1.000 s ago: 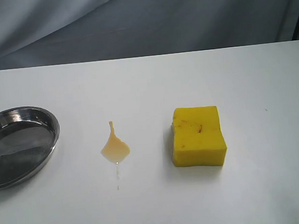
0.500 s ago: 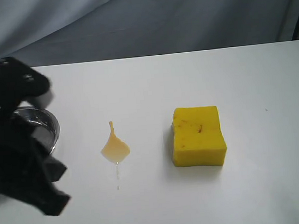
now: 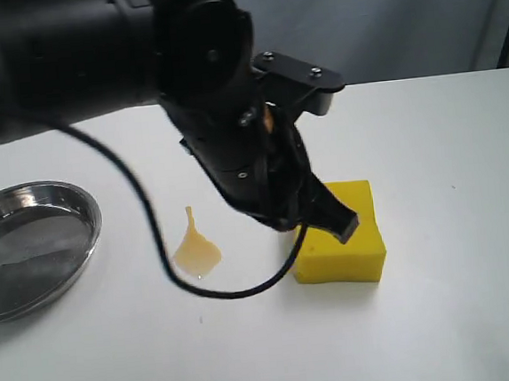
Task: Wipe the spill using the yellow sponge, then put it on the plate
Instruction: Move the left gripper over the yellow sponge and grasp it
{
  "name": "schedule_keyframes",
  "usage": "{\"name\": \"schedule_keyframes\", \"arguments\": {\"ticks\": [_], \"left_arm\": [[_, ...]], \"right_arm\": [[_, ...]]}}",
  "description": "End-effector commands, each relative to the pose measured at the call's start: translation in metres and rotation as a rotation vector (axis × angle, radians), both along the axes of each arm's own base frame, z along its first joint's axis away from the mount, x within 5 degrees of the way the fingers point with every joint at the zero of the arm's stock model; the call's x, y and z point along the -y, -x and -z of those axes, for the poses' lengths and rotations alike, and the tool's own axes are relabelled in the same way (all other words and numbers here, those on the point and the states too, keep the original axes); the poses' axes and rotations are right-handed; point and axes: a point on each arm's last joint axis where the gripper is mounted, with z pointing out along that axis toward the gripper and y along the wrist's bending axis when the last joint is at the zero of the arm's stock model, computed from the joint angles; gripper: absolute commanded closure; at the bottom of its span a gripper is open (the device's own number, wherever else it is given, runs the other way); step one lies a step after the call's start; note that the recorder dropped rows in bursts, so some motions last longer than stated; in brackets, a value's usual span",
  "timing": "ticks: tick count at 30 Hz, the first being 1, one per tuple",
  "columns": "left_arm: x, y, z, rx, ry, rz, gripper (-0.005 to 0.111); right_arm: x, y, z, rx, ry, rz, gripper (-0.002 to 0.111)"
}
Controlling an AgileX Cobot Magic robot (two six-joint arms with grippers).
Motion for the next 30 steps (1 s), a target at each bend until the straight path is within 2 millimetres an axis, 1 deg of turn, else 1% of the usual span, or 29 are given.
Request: {"name": "schedule_keyframes", "arguments": {"ticks": [1, 5, 7, 8, 14, 15, 16, 18, 19, 21, 24, 26, 27, 28, 30], "left_arm": [[0.030, -0.022, 0.016, 0.005, -0.038, 0.096, 0.105], [0.049, -0.038, 0.032, -0.021, -0.051, 0.029, 0.101], [0.056, -0.049, 0.039, -0.003, -0.072, -0.004, 0.096], [0.059, -0.052, 0.039, 0.005, -0.073, -0.004, 0.094], [0.075, -0.065, 0.053, -0.006, -0.084, -0.007, 0.072], [0.080, -0.067, 0.058, -0.020, -0.072, -0.009, 0.068], [0.081, -0.068, 0.063, -0.023, -0.073, -0.009, 0.068], [0.084, -0.070, 0.077, -0.034, -0.092, -0.008, 0.068], [0.085, -0.071, 0.089, -0.046, -0.108, -0.007, 0.068], [0.088, -0.072, 0.102, -0.053, -0.107, -0.006, 0.067], [0.089, -0.074, 0.116, -0.065, -0.125, -0.005, 0.057], [0.089, -0.074, 0.124, -0.075, -0.138, -0.003, 0.058], [0.089, -0.074, 0.127, -0.078, -0.142, -0.003, 0.061], [0.089, -0.074, 0.129, -0.081, -0.146, -0.003, 0.067], [0.089, -0.074, 0.129, -0.078, -0.148, -0.002, 0.091]], "right_arm": [[0.000, 0.000, 0.001, 0.003, -0.011, 0.001, 0.108], [0.000, 0.000, 0.001, 0.003, -0.011, 0.001, 0.108], [0.000, 0.000, 0.001, 0.003, -0.008, 0.001, 0.108], [0.000, 0.000, 0.001, 0.003, -0.008, 0.001, 0.108], [0.000, 0.000, 0.001, 0.003, -0.008, 0.001, 0.108], [0.000, 0.000, 0.001, 0.003, -0.008, 0.001, 0.108], [0.000, 0.000, 0.001, 0.003, -0.008, 0.001, 0.108], [0.000, 0.000, 0.001, 0.003, -0.008, 0.001, 0.108], [0.000, 0.000, 0.001, 0.003, -0.008, 0.001, 0.108], [0.000, 0.000, 0.001, 0.003, -0.011, 0.001, 0.108], [0.000, 0.000, 0.001, 0.003, -0.011, 0.001, 0.108], [0.000, 0.000, 0.001, 0.003, -0.011, 0.001, 0.108], [0.000, 0.000, 0.001, 0.003, -0.011, 0.001, 0.108], [0.000, 0.000, 0.001, 0.003, -0.011, 0.001, 0.108], [0.000, 0.000, 0.001, 0.003, -0.011, 0.001, 0.108]]}}
